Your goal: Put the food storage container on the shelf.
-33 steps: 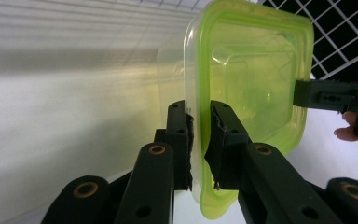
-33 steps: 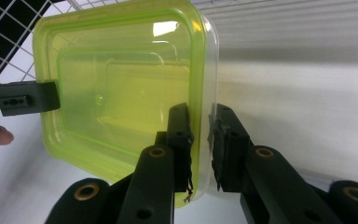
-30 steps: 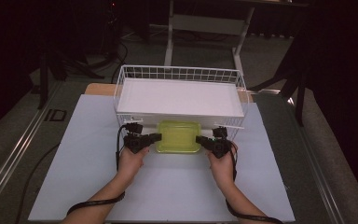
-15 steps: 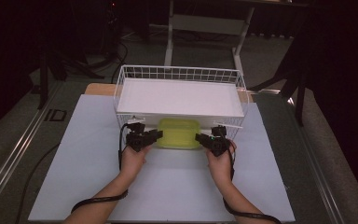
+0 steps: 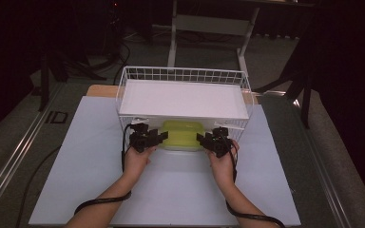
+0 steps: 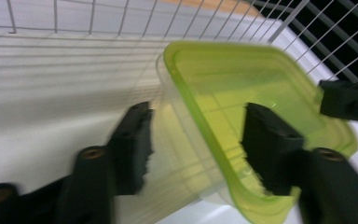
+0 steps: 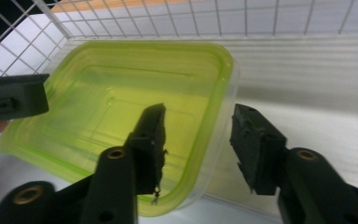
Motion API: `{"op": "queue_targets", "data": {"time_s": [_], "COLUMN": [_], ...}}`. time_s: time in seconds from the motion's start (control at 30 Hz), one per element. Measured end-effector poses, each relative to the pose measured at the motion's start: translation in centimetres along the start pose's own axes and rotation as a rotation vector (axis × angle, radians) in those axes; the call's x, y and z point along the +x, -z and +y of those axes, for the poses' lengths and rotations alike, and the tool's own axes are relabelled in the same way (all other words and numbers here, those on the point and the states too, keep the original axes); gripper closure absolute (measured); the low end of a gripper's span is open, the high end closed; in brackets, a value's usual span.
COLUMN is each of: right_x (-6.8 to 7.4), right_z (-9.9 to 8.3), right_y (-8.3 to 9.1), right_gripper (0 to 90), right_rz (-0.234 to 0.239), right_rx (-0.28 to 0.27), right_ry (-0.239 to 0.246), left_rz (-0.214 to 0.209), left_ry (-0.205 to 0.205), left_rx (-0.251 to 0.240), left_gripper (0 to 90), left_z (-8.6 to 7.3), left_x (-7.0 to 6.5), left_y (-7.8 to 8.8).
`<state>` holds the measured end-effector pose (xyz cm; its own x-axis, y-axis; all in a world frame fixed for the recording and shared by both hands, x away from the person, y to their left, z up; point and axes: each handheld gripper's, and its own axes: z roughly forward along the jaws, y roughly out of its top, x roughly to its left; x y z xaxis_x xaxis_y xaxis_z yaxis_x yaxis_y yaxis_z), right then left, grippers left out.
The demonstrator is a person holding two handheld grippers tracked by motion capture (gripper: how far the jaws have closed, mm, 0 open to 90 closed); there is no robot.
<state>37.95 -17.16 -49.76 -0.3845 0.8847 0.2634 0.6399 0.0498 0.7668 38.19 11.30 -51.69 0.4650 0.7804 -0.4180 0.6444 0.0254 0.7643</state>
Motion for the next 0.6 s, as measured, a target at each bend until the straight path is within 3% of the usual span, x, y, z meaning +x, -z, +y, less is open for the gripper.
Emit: {"op": "queue_targets", "data": {"time_s": [0.07, 0.2, 0.27, 0.3, 0.37, 0.5, 0.6], "right_x": [0.4, 1.1, 1.4, 1.6, 1.9, 2.6, 3.0], "right_z": [0.1, 0.2, 0.1, 0.0, -0.2, -0.5, -0.8], "right_y": [0.3, 1.0, 1.5, 1.7, 2.2, 3.0, 3.5], "right_gripper": [49.3, 48.0, 47.7, 47.7, 47.4, 45.6, 45.3], "right_rz": [-0.005, 0.010, 0.020, 0.032, 0.051, 0.073, 0.081], "right_rx": [-0.004, -0.014, -0.024, -0.021, -0.025, -0.023, -0.019], "right_ry": [0.025, 0.050, 0.056, 0.059, 0.064, 0.071, 0.076], "left_rz": [-0.027, -0.054, -0.074, -0.076, -0.077, -0.110, -0.117], "left_ry": [-0.012, -0.040, -0.060, -0.044, -0.074, -0.089, -0.121], "left_rx": [0.009, -0.032, -0.039, -0.038, -0.037, -0.032, -0.022], "left_gripper": [28.8, 16.1, 15.0, 14.7, 12.3, 3.0, 2.9], "left_z": [0.0, -0.2, -0.4, -0.5, -0.7, -1.2, -1.4], "left_x": [0.0, -0.1, -0.2, -0.4, -0.5, -0.9, -1.2], "left_y": [0.1, 0.7, 1.2, 1.4, 1.9, 2.9, 3.9]}}
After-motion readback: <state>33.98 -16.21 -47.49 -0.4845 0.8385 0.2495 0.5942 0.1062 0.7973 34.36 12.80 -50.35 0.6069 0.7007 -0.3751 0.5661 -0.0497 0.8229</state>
